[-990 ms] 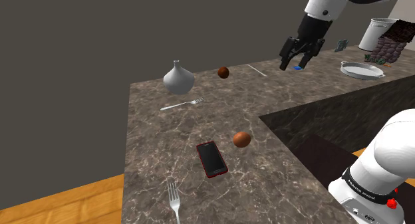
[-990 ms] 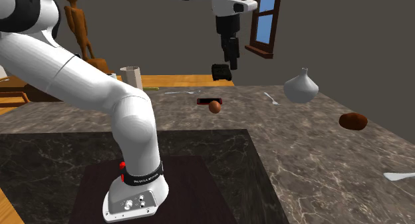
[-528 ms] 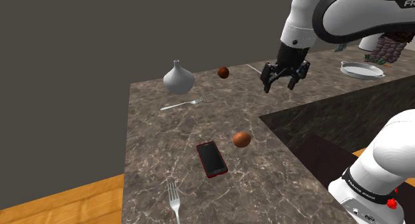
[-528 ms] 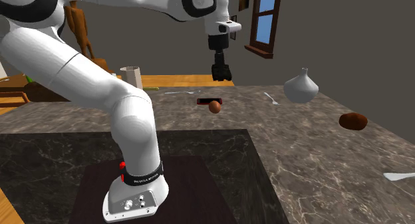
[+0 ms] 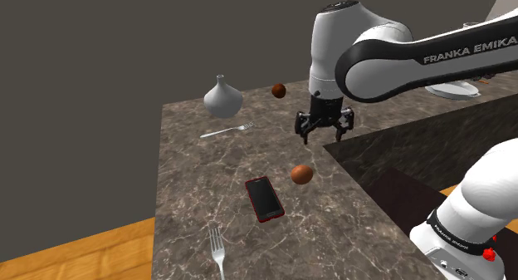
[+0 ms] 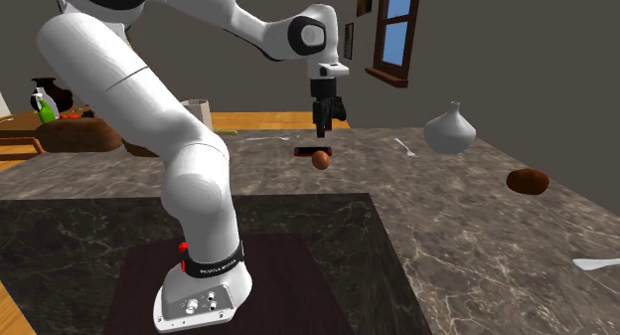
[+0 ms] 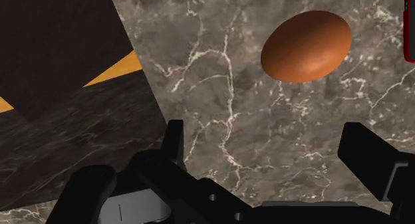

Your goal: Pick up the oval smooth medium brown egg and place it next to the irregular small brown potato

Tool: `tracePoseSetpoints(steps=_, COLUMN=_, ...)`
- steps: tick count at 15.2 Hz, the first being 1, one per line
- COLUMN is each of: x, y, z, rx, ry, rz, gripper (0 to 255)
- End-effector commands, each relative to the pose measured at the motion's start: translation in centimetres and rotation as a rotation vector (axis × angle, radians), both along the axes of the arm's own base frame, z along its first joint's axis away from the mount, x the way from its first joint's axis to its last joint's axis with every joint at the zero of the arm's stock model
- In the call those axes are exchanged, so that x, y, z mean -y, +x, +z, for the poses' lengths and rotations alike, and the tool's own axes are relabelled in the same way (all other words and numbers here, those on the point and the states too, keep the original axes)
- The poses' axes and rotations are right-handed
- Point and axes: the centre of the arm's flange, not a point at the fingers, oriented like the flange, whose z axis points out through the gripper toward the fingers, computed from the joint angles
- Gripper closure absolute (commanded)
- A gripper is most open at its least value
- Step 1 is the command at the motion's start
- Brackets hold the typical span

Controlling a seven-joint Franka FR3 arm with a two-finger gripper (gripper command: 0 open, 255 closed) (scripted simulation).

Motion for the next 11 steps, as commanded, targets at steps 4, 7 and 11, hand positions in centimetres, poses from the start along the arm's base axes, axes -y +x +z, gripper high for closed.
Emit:
tracePoseSetpoints(steps=4, x=-5.2, y=2.0, z=-5.2, rx=-0.052, ry=-0.048, rz=-0.147, gripper=0)
tracePoseSetpoints(steps=7, x=-7.2, y=3.2, z=-7.7, rx=-0.077, ry=-0.07, rz=-0.213, gripper=0)
tracePoseSetpoints(steps=11, x=-6.8, y=3.0, z=-9.8, rx=-0.077, ry=-0.07, rz=-0.213, gripper=0)
